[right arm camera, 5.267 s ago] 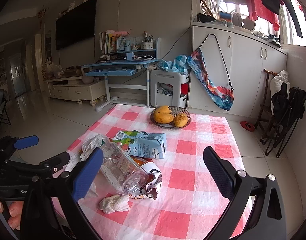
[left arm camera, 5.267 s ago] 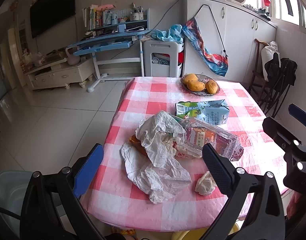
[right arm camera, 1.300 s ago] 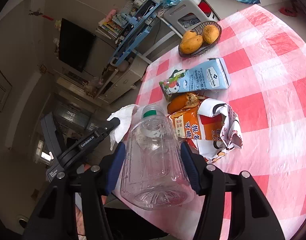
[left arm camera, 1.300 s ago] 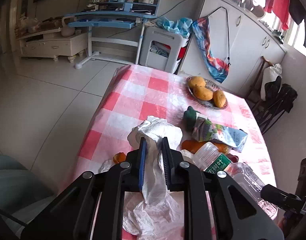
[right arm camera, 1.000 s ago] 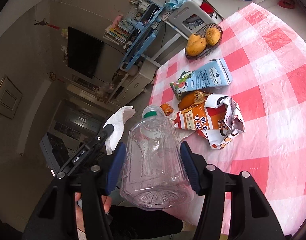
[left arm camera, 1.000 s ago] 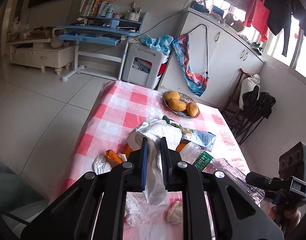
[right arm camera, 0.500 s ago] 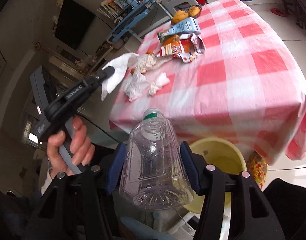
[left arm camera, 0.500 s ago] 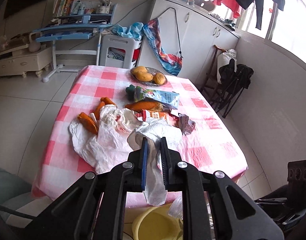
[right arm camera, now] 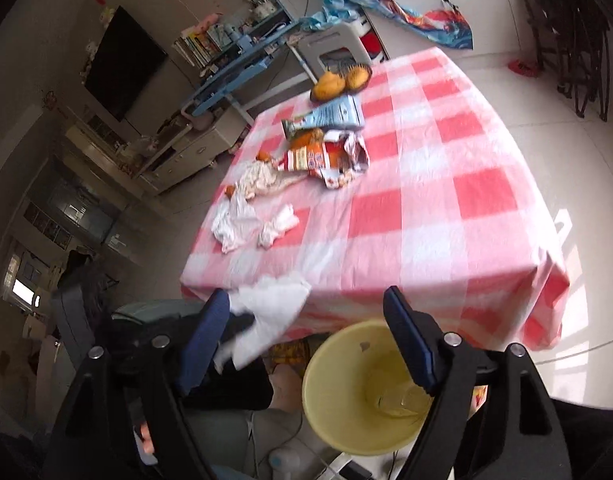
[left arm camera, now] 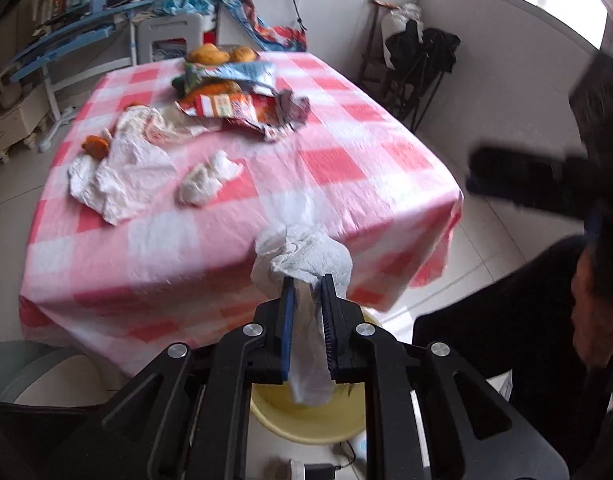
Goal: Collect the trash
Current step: 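Carry the bottle and bag over the yellow basin and release both, then move the right gripper to the crumpled white tissue and grasp it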
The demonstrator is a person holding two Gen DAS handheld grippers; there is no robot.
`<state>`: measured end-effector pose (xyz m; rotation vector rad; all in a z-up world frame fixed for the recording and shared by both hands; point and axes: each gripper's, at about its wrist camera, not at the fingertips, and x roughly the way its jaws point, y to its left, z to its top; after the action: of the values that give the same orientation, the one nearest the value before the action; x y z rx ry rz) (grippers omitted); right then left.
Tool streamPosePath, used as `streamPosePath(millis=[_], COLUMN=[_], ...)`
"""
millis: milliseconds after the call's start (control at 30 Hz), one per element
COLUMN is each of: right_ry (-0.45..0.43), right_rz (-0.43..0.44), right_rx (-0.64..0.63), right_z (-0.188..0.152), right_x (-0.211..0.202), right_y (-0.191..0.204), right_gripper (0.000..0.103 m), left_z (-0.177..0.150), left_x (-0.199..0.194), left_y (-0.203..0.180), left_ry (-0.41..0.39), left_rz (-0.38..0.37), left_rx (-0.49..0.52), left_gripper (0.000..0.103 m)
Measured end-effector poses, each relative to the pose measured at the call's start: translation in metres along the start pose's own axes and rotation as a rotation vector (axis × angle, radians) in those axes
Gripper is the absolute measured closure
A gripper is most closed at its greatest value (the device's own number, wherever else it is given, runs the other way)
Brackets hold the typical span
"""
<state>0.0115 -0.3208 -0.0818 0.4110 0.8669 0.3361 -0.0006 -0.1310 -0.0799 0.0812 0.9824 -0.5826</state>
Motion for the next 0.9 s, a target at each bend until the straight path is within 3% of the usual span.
streamPosePath(millis=[67,133,167,233,300,500,633,900], right_ry=[-0.022,-0.033,-0.037,-0.047,-0.055,-0.03,-0.049,-0.053], right_rz=[-0.046,-0.1,-0.12,-0.14,-0.166,-0.243,-0.275,-0.26], right_rx=[-0.062,-0.133,-0.163,-0.205,-0.242,-0.308,-0.346,-0.389], right_z=[0.014,0.026,0.03,0.036,0.034,0.028,0.027,0.026], right_x=[0.006,0.017,0.024,0.032,0.039,0.058,0.061,0.07], right_y=[0.011,0.025,0.031,0.039,0.041,0.048,0.054,0.066], right_gripper=[0.023,0.022,0.022,0.021,0.019,0.019,0.017,0.017], left_z=[-0.008,-0.013,-0.013,-0.01,-0.006,0.015,0.023,0.047], left_x=[0.012,0.016,0.015,0.008,-0.001,-0.019,-0.03,-0.038], left_y=[-0.012,-0.02,-0.021,-0.018,-0.01,0.038,0.068,0.094], left_ry=[0.079,0.089,0.084,0.04,-0.015,-0.132,-0.2,-0.221], left_rz=[-0.022,0.013,0.02,0.048,0.083,0.26,0.365,0.447], left_rx=[0.049,0.092,0.101,0.096,0.071,-0.099,-0.226,-0.309], left_gripper=[0.087,0.076,0.072,0.053,0.048,0.043,0.035,0.031])
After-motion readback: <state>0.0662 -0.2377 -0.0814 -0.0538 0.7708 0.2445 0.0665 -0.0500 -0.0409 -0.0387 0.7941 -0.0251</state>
